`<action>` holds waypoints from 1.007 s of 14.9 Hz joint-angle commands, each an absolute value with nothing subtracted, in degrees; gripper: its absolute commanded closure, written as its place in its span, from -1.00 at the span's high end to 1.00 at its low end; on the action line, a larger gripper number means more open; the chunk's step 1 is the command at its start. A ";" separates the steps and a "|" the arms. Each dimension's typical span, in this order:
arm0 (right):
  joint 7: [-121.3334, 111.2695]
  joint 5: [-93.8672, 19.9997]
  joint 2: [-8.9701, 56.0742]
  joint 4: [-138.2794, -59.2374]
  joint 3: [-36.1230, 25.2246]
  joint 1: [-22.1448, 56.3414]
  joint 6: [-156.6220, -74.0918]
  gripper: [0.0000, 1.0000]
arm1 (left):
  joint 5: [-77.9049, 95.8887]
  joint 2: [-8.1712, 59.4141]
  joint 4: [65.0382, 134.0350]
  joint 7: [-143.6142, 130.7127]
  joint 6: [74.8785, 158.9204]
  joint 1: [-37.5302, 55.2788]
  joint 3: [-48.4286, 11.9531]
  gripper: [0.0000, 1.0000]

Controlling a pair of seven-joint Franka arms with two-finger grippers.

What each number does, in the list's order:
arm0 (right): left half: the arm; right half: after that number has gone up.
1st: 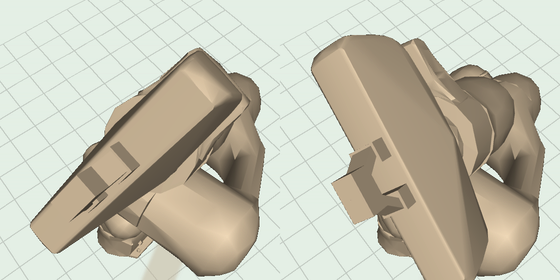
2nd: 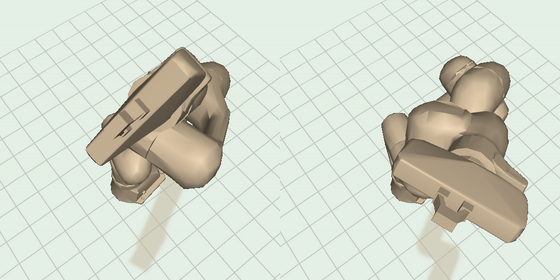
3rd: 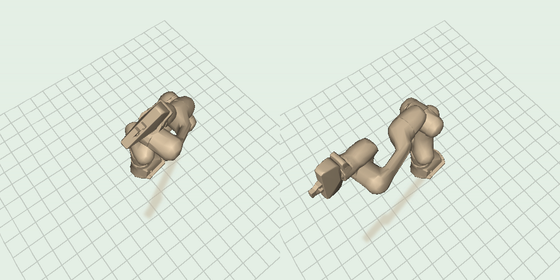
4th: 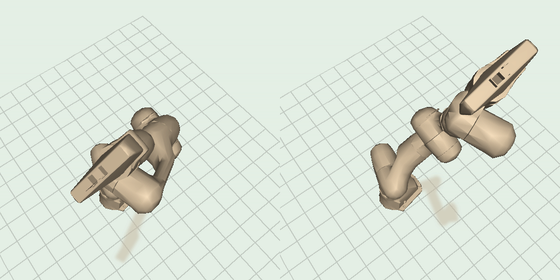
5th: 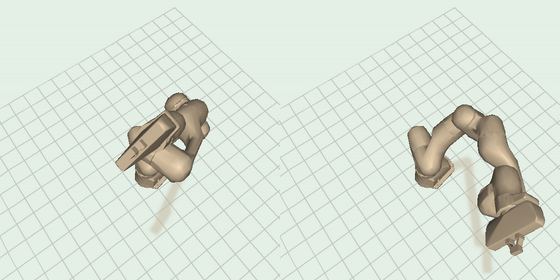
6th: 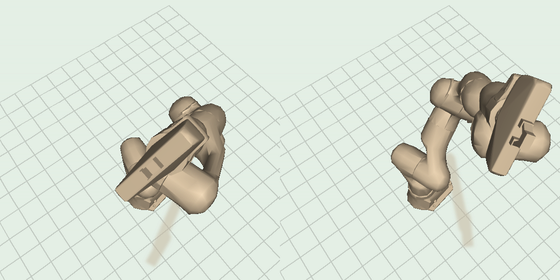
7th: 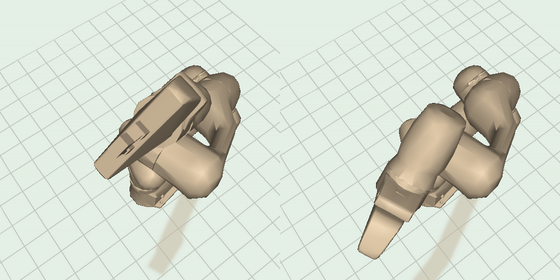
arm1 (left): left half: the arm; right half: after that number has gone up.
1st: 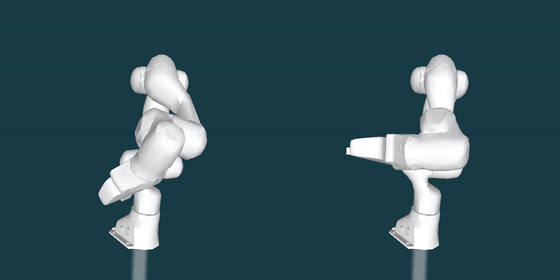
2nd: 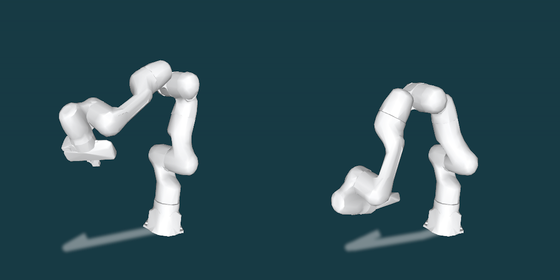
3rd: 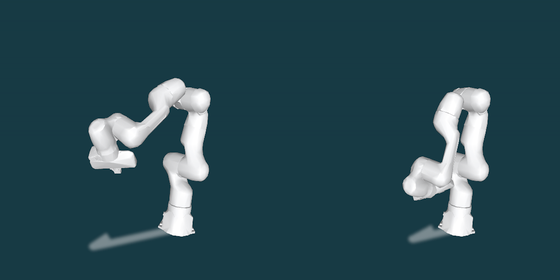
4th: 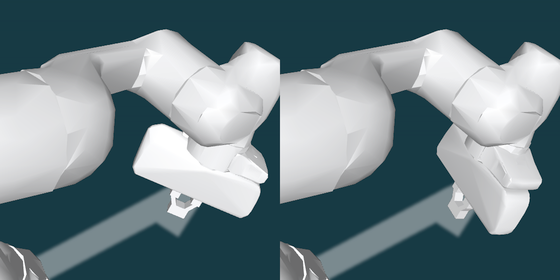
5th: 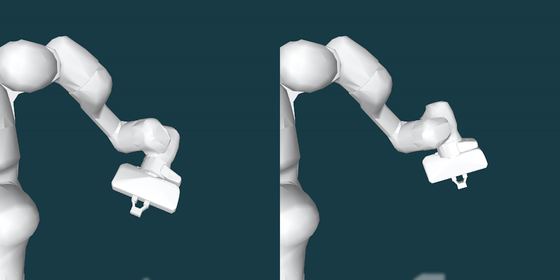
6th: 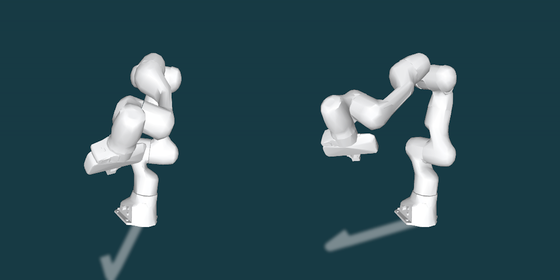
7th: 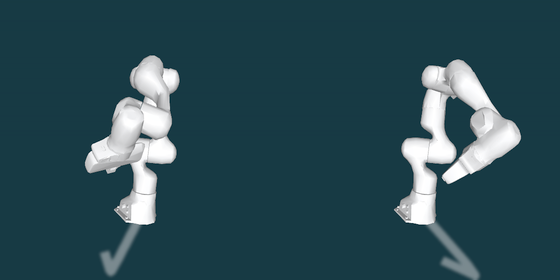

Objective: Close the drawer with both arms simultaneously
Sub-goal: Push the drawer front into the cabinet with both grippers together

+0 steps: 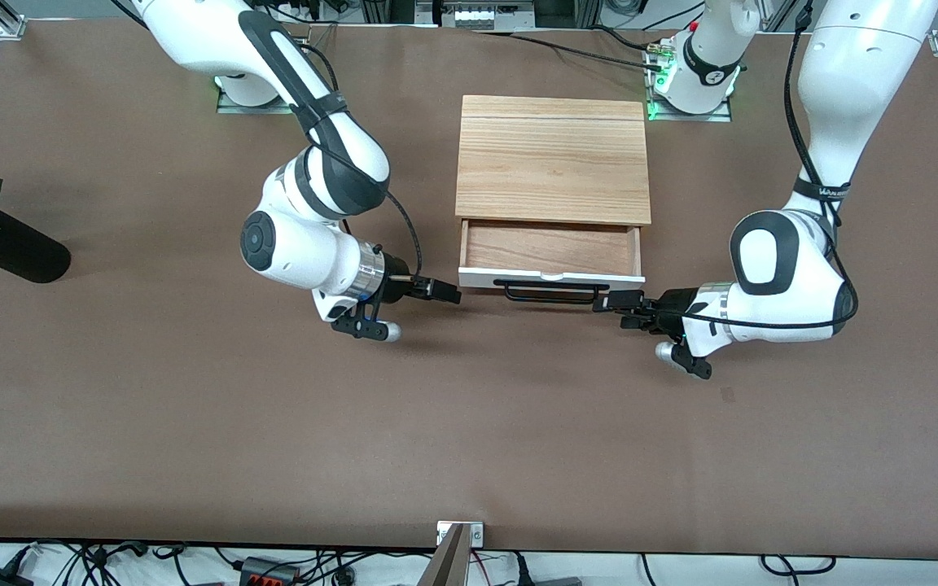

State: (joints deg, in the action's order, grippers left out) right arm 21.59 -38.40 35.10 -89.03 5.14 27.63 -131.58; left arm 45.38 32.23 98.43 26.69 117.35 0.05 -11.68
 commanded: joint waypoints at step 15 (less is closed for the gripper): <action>18.98 -39.99 38.23 -85.34 5.54 29.35 -117.87 1.00 | 47.29 25.58 109.42 18.11 114.79 -0.70 -12.39 0.80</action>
State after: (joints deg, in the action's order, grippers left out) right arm 20.10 -38.87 37.95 -86.09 5.22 29.29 -120.43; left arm 46.08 27.49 107.03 18.43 115.40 -0.08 -11.93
